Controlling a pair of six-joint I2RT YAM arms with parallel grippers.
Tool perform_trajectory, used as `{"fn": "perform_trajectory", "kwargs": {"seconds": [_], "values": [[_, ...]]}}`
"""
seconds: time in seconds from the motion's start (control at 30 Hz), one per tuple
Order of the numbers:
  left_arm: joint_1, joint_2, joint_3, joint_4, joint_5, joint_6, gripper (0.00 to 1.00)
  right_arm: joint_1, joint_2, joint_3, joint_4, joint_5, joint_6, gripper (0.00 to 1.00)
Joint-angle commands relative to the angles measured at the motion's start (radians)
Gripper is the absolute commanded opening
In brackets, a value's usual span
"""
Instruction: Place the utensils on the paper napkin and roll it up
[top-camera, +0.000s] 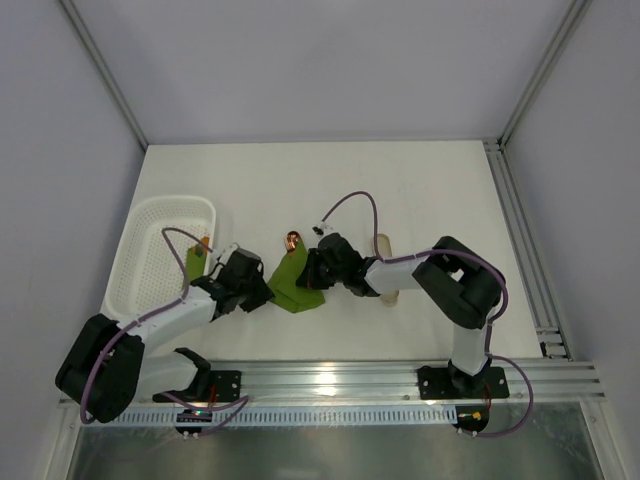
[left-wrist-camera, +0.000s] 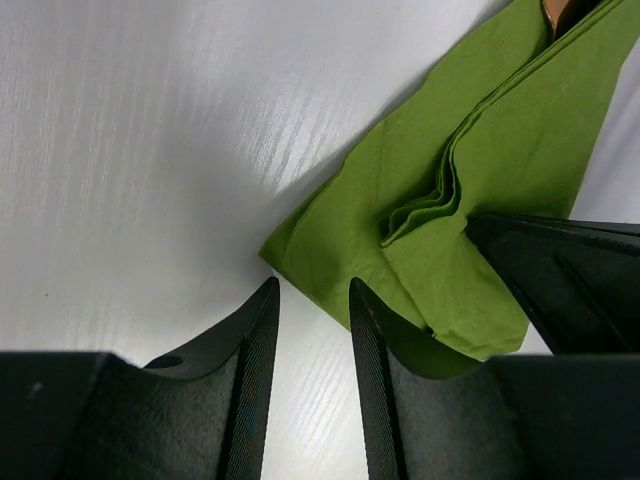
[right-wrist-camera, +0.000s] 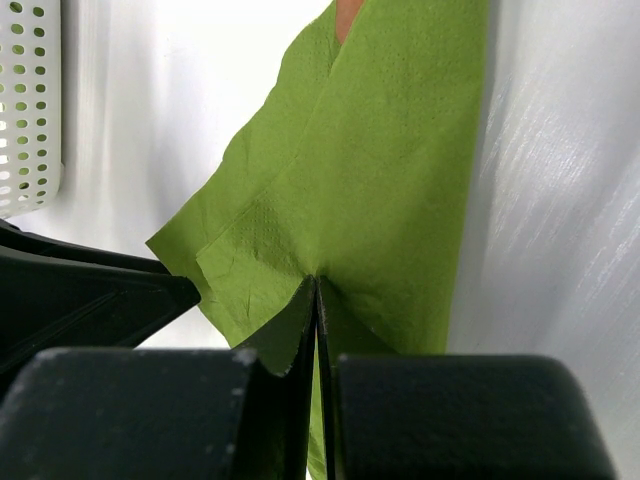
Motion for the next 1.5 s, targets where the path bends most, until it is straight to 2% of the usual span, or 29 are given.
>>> {"fn": "perform_trajectory", "kwargs": {"seconds": [0.0, 0.2, 0.33, 0.57, 0.67, 0.7, 0.87, 0.9, 1.07, 1.27, 1.47], "values": [[0.002, 0.004, -0.039, 0.060, 0.001, -0.019, 0.36, 0.006, 0.006, -0.015, -0.036, 0.045, -0.029, 0.04], [0.002, -0.058, -0.054, 0.048, -0.033, -0.040, 0.39, 0.006, 0.006, -0.015, -0.036, 0.043, -0.029, 0.04], [0.002, -0.035, -0.023, 0.002, -0.028, -0.037, 0.39, 0.006, 0.004, -0.017, -0.036, 0.046, -0.029, 0.04], [0.002, 0.052, -0.011, 0.061, 0.015, -0.027, 0.33, 0.008, 0.004, -0.014, -0.039, 0.045, -0.029, 0.04], [0.002, 0.089, -0.014, 0.086, 0.015, -0.025, 0.29, 0.008, 0.003, -0.014, -0.041, 0.048, -0.032, 0.04], [0.002, 0.094, -0.014, 0.097, 0.021, -0.017, 0.22, 0.006, 0.003, -0.014, -0.041, 0.046, -0.030, 0.04], [0.002, 0.089, -0.020, 0.109, 0.021, -0.011, 0.10, 0.008, 0.004, -0.009, -0.043, 0.043, -0.033, 0.04], [0.002, 0.082, -0.017, 0.106, 0.018, -0.004, 0.01, 0.008, 0.004, -0.009, -0.043, 0.042, -0.032, 0.04], [0.002, 0.050, 0.007, 0.095, 0.041, 0.038, 0.00, 0.011, 0.007, -0.008, -0.041, 0.031, -0.041, 0.04], [0.001, -0.003, 0.024, 0.209, 0.161, 0.090, 0.00, 0.012, -0.022, -0.015, -0.030, -0.033, -0.052, 0.04], [0.001, 0.006, 0.066, 0.204, 0.200, 0.128, 0.00, 0.017, -0.081, -0.049, -0.016, -0.066, -0.041, 0.04]]}}
